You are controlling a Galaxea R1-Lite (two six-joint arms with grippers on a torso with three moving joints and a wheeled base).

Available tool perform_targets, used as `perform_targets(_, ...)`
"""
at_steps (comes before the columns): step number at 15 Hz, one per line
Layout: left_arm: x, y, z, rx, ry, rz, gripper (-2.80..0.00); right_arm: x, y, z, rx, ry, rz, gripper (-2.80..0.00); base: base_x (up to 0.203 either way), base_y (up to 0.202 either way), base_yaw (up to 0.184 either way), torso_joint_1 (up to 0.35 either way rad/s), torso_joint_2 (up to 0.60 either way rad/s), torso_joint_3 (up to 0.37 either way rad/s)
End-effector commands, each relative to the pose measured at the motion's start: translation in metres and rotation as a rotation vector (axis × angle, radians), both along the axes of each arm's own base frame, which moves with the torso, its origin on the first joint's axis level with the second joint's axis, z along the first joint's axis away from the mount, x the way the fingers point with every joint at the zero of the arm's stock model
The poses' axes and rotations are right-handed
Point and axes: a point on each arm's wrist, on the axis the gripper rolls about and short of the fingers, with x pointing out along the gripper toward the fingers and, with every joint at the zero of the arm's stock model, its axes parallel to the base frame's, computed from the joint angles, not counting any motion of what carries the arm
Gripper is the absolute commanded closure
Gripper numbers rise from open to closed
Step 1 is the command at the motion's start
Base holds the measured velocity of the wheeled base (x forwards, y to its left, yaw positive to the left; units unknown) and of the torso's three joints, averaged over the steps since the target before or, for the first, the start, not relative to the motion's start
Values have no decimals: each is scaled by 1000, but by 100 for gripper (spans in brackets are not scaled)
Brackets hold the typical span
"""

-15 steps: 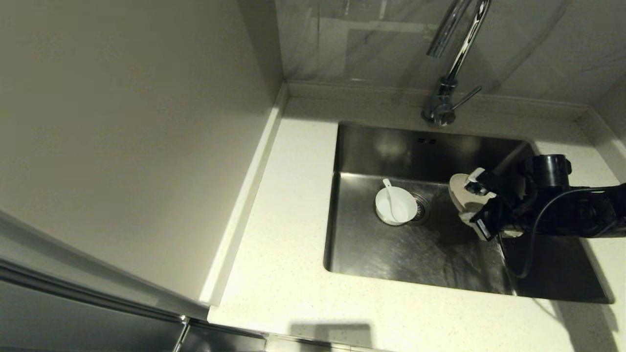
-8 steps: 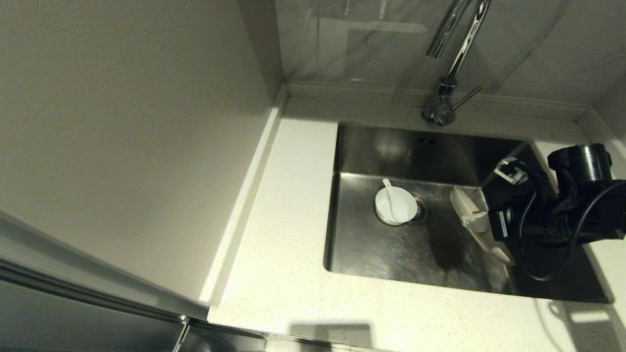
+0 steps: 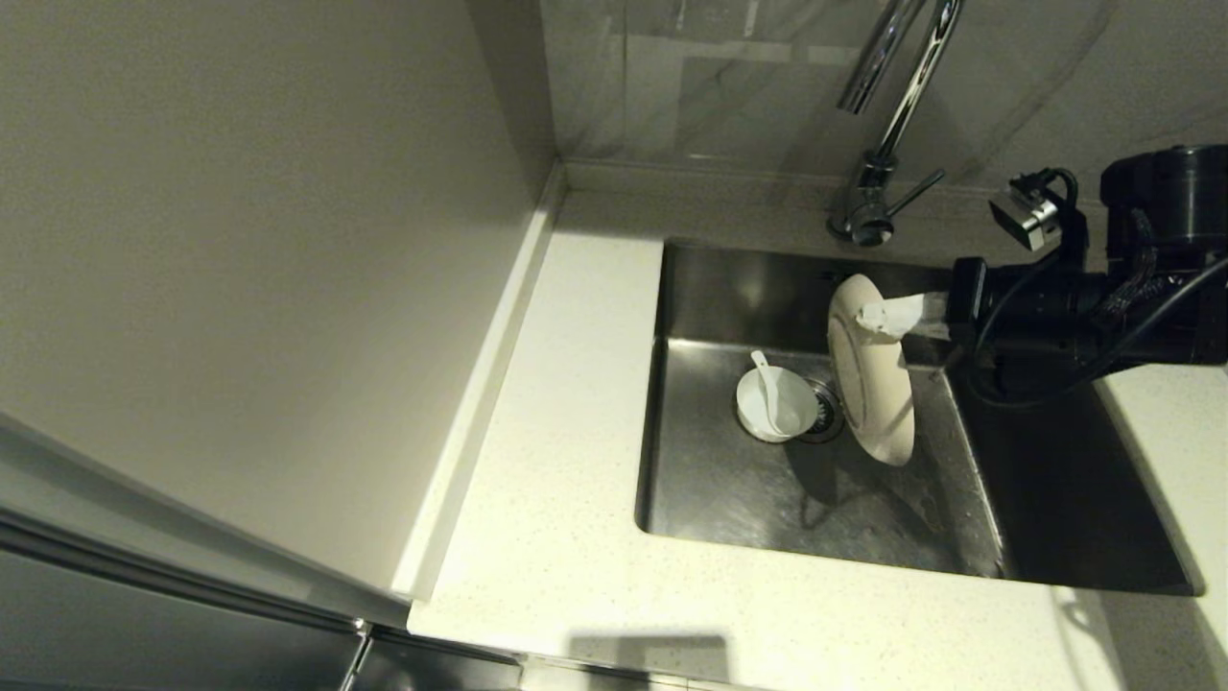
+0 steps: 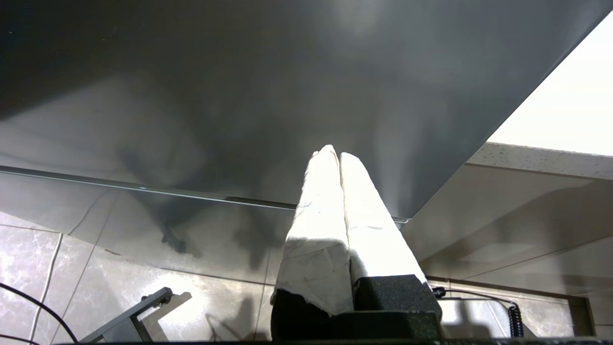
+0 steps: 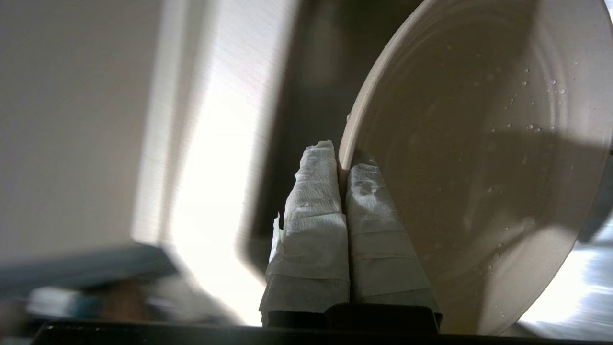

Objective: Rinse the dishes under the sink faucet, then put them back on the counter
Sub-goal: Put a plate back to the table from the sink

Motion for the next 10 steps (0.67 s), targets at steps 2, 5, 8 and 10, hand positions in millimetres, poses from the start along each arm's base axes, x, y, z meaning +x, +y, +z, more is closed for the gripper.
perform_targets(2,0,0,0,-1,-3,1,0,6,7,32,190,94,-16,0,0,0,0,0,0,0)
perform_targets(5,0,0,0,-1,-3,1,0,9,9,60,338,207,2,0,0,0,0,0,0,0)
perform_targets(8,0,0,0,-1,-3,1,0,6,9,75,469,375,38,0,0,0,0,0,0,0)
perform_targets(10,0,0,0,-1,-3,1,0,8,10,52,460,462,27,0,0,0,0,0,0,0)
